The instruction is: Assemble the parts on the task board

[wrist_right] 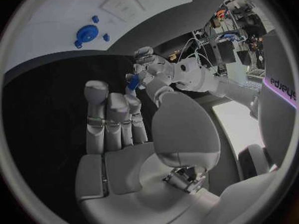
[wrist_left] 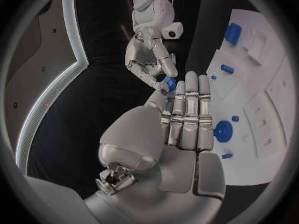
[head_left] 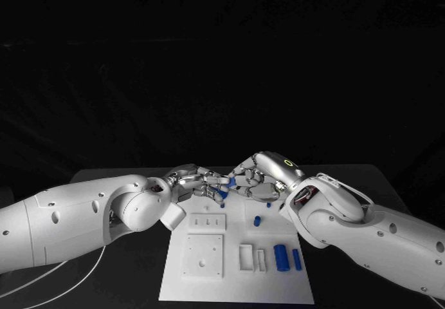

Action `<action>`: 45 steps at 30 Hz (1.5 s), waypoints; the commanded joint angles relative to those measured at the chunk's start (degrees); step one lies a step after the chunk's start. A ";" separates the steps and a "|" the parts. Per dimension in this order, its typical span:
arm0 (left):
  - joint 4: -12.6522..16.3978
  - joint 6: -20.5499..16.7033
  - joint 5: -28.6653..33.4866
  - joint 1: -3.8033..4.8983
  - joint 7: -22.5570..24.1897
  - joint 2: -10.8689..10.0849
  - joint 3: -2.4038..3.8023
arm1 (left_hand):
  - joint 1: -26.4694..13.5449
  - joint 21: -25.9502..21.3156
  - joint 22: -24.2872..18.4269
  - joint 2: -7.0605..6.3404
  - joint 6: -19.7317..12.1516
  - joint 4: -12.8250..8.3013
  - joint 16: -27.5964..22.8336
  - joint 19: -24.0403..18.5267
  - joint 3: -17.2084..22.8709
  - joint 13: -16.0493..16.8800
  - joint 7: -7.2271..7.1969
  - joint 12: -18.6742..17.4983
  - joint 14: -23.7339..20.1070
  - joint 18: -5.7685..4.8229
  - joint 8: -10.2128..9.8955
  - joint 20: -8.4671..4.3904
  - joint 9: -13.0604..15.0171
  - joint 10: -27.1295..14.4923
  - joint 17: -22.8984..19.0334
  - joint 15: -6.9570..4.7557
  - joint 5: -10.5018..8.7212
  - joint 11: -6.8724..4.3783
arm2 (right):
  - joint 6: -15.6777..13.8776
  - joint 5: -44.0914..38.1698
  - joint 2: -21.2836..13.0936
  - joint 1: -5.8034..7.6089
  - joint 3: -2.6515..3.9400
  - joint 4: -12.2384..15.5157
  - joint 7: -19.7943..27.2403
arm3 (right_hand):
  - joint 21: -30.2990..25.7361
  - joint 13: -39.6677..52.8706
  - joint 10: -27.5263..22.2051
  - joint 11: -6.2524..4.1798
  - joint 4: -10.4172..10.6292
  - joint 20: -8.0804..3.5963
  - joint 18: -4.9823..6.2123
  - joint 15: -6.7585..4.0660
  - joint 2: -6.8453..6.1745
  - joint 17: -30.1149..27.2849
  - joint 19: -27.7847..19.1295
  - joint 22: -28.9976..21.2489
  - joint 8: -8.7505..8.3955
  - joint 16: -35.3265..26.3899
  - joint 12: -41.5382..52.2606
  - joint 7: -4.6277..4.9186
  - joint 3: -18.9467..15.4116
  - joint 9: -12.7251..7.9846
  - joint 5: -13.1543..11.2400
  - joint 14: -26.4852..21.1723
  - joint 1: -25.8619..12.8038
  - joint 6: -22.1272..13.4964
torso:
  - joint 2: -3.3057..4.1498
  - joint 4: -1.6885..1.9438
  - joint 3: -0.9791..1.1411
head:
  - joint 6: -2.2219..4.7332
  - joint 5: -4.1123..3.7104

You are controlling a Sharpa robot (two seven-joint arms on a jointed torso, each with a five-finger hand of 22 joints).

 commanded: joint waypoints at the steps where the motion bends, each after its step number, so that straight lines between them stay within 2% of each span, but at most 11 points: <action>1: 0.32 0.31 0.21 0.02 1.40 0.19 0.05 | -0.52 0.59 0.48 0.06 1.67 -0.47 0.35 -0.42 0.92 0.03 -0.88 0.22 0.05 -0.85 0.34 -0.10 0.83 1.01 0.08 -0.38 -0.25 -0.14 | 0.51 -0.41 0.10 -0.09 0.01 -0.15 -0.06 | 0.26 0.09 0.21 -0.14 -0.01 -0.38 -0.76 -0.29 0.00 -0.04 2.90 3.87 0.33 -0.39 -0.08 0.02 -0.32 0.06 0.07 0.23 0.02 -0.19 | 0.01 -0.03 0.00 | 0.07 -0.04; 12: 0.63 -0.73 0.37 0.00 3.14 0.37 0.05 | -0.58 2.95 2.30 0.36 3.52 -1.32 1.03 -1.11 3.20 0.13 -1.49 0.26 0.91 -0.80 0.41 -0.72 5.47 5.68 0.46 -1.00 -0.85 -1.25 | 0.38 -0.10 0.32 -0.20 0.01 -0.36 0.35 | 0.09 -0.04 0.08 -0.12 0.10 -0.37 -0.75 -0.29 -0.11 -0.10 2.88 3.82 0.31 -0.51 -0.28 0.04 -0.48 0.05 -0.03 0.22 -0.08 -0.31 | 0.01 -0.01 -0.01 | 0.20 0.06; 19: 0.64 -0.27 2.25 -0.03 4.09 0.31 0.06 | -1.02 2.91 2.42 0.65 3.02 -1.31 1.56 -1.03 3.68 0.19 -1.83 0.29 0.91 -1.11 0.34 -0.95 11.37 6.92 0.89 -1.17 -2.29 -1.59 | -0.29 1.37 0.34 -0.34 0.01 -0.79 2.16 | -1.41 -1.11 -0.84 0.28 0.43 -0.18 -0.53 -0.03 -0.61 -0.90 2.64 3.44 0.27 -1.55 -1.67 0.67 -1.53 -0.10 -0.29 -0.09 -0.31 -2.67 | 0.02 0.00 -0.01 | 0.30 0.26; 24: 0.58 1.96 3.93 -0.07 4.77 -0.01 0.06 | -1.09 2.63 2.37 1.19 2.38 -1.31 1.92 -0.74 3.26 0.20 -1.93 0.30 0.85 -1.29 0.34 -1.13 15.34 7.21 1.22 -1.26 -2.46 -1.66 | -1.63 4.57 0.18 -0.52 0.01 -1.27 5.53 | -4.51 -2.69 -2.13 0.89 1.10 0.43 -0.01 0.52 -0.60 -2.46 2.26 2.61 0.33 -3.46 -3.40 1.44 -5.45 -0.11 -1.90 -0.75 0.63 -5.50 | 0.02 -0.01 -0.03 | 0.45 0.36; 29: 0.73 4.24 4.72 -0.17 5.38 -0.43 0.10 | -1.01 2.41 2.36 1.57 1.99 -1.49 2.05 -0.71 2.90 0.20 -1.89 0.32 0.71 -1.38 0.32 -1.18 17.07 7.22 1.38 -1.25 -2.50 -1.64 | -3.63 9.03 -0.11 -0.94 0.00 -2.00 9.59 | -6.68 -3.58 -3.07 1.38 1.86 0.88 0.28 0.92 -0.37 -3.38 2.09 2.30 0.33 -4.36 -3.95 1.99 -10.15 -0.14 -0.58 -1.37 1.71 -7.47 | 0.02 -0.05 -0.03 | 0.80 0.62; 32: 0.90 5.80 4.95 -0.26 5.56 -0.78 0.16 | -1.01 2.36 2.42 1.76 1.77 -1.73 2.17 -0.70 2.73 0.20 -1.87 0.31 0.63 -1.39 0.29 -1.19 17.96 7.21 1.48 -1.26 -2.49 -1.64 | -5.41 12.65 -0.27 -1.33 0.00 -2.72 12.68 | -8.07 -4.03 -3.78 1.62 2.00 1.08 0.41 1.12 0.28 -3.94 1.92 2.10 0.34 -4.87 -4.20 2.21 -13.87 -0.14 1.60 -1.83 2.35 -8.35 | 0.00 -0.09 -0.04 | 1.10 0.76; 35: 0.92 8.20 5.09 -0.35 5.57 -1.14 0.25 | -1.11 2.35 2.51 1.98 1.60 -1.98 2.27 -0.75 2.61 0.21 -1.87 0.33 0.54 -1.40 0.28 -1.18 18.69 7.21 1.56 -1.24 -2.52 -1.64 | -7.16 18.22 -0.49 -1.69 0.01 -3.57 16.65 | -8.89 -4.55 -4.40 1.78 1.41 1.23 0.48 1.27 2.13 -4.38 1.84 2.32 0.30 -5.12 -4.28 2.40 -21.09 -0.16 6.42 -2.22 3.39 -8.91 | 0.00 -0.03 -0.01 | 1.46 0.82; 36: 0.91 8.53 5.11 -0.36 5.57 -1.19 0.27 | -1.14 2.36 2.57 2.09 1.51 -2.12 2.29 -0.76 2.56 0.22 -1.85 0.34 0.44 -1.39 0.26 -1.18 19.04 7.20 1.59 -1.22 -2.53 -1.63 | -7.29 19.07 -0.52 -1.73 0.01 -3.67 17.18 | -9.42 -4.73 -4.64 1.83 1.04 1.31 0.48 1.31 2.90 -4.50 1.64 2.35 0.33 -5.18 -4.32 2.33 -22.82 -0.15 6.48 -2.40 3.82 -9.00 | -0.01 -0.02 0.00 | 1.52 0.86; 42: 0.27 15.37 6.36 -0.70 5.44 -2.08 0.54 | -1.34 2.29 2.70 2.37 1.21 -2.57 2.40 -0.83 2.28 0.21 -1.79 0.33 0.40 -1.40 0.24 -1.18 19.94 7.24 1.67 -1.23 -2.51 -1.60 | -7.60 30.49 -0.95 -2.19 0.04 -4.25 23.62 | -9.84 -4.91 -4.99 1.72 -0.71 1.26 0.38 1.25 5.08 -4.40 1.61 2.79 0.31 -4.79 -4.02 2.20 -26.07 -0.12 9.80 -2.51 4.18 -7.57 | -0.01 -0.03 0.04 | 2.21 1.26; 44: -0.26 18.50 7.00 -0.83 5.24 -2.34 0.75 | -1.48 2.20 2.77 2.60 1.06 -2.85 2.38 -0.91 2.05 0.20 -1.78 0.31 0.34 -1.44 0.25 -1.18 20.40 7.22 1.69 -1.21 -2.51 -1.59 | -7.36 33.32 -0.98 -2.31 0.05 -4.31 25.03 | -10.47 -5.20 -5.40 1.68 -3.86 1.18 0.27 1.22 7.57 -4.64 1.45 2.99 0.32 -4.80 -3.81 2.15 -29.46 -0.11 11.43 -2.77 3.90 -7.27 | -0.02 -0.07 0.02 | 2.42 1.39; 45: -0.60 20.33 7.32 -0.95 5.09 -2.45 0.96 | -1.52 2.12 2.77 2.68 1.03 -2.94 2.29 -1.00 2.02 0.20 -1.77 0.32 0.19 -1.46 0.24 -1.15 20.50 7.23 1.67 -1.17 -2.51 -1.59 | -7.18 34.62 -0.97 -2.37 0.06 -4.33 25.69 | -10.46 -5.20 -5.40 1.67 -3.93 1.18 0.27 1.21 7.62 -4.64 1.47 2.98 0.32 -4.79 -3.80 2.15 -29.48 -0.11 11.58 -2.77 3.89 -7.24 | -0.02 -0.11 0.01 | 2.50 1.46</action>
